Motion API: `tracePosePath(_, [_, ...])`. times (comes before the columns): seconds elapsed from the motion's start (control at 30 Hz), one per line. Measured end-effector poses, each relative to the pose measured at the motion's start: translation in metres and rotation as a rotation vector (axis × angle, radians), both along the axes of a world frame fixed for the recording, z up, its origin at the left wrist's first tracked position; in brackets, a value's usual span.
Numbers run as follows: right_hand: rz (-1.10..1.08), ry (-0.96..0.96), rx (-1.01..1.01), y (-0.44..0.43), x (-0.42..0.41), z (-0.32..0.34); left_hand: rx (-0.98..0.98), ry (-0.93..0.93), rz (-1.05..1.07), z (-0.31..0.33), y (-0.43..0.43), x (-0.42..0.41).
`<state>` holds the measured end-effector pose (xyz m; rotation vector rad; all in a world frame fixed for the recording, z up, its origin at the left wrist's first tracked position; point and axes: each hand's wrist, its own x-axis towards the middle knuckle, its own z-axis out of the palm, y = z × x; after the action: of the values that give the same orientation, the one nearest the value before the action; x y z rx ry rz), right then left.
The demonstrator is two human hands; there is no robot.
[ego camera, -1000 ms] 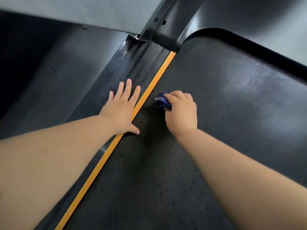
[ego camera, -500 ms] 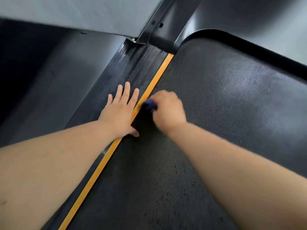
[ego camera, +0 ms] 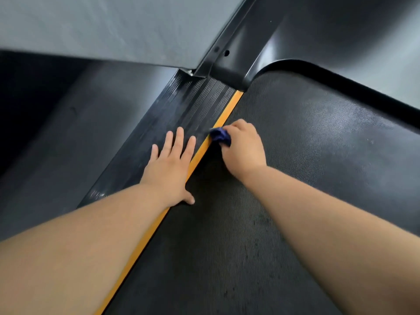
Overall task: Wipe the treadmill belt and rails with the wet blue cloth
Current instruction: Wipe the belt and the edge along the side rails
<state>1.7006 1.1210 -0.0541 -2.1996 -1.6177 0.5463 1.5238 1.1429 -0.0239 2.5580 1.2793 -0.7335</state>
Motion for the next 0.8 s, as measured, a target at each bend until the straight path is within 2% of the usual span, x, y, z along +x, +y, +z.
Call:
tracePosePath(0.1, [0.330, 0.091, -0.032, -0.047, -0.029, 0.007, 0.004, -0.009, 0.010, -0.001, 0.000, 0.000])
tracePosePath(0.17, [0.450, 0.073, -0.045, -0.045, -0.025, 0.007, 0.006, -0.005, 0.010, -0.001, -0.001, -0.001])
tracePosePath(0.23, [0.309, -0.012, 0.009, -0.022, -0.005, 0.002, -0.002, 0.002, 0.008, -0.001, -0.001, 0.000])
tracePosePath(0.33, [-0.151, -0.045, 0.051, 0.021, 0.042, -0.003, 0.000, 0.004, 0.015, -0.002, -0.001, -0.001])
tracePosePath(0.4, [-0.245, -0.043, 0.022, 0.038, 0.049, -0.005, 0.001, -0.003, 0.016, -0.002, 0.000, 0.000])
tracePosePath(0.53, [-0.004, -0.037, 0.053, 0.003, 0.002, -0.003, -0.003, -0.001, 0.025, -0.001, 0.000, 0.000])
tracePosePath(0.7, [0.527, 0.062, 0.016, -0.054, -0.025, 0.007, -0.009, 0.001, 0.004, 0.001, 0.000, -0.001])
tracePosePath(0.77, [0.504, -0.054, 0.055, -0.032, -0.005, 0.010, -0.013, 0.008, 0.003, 0.001, 0.002, -0.001])
tracePosePath(0.8, [0.367, -0.108, 0.074, -0.017, 0.011, 0.010, -0.016, 0.014, 0.001, 0.000, 0.002, -0.001])
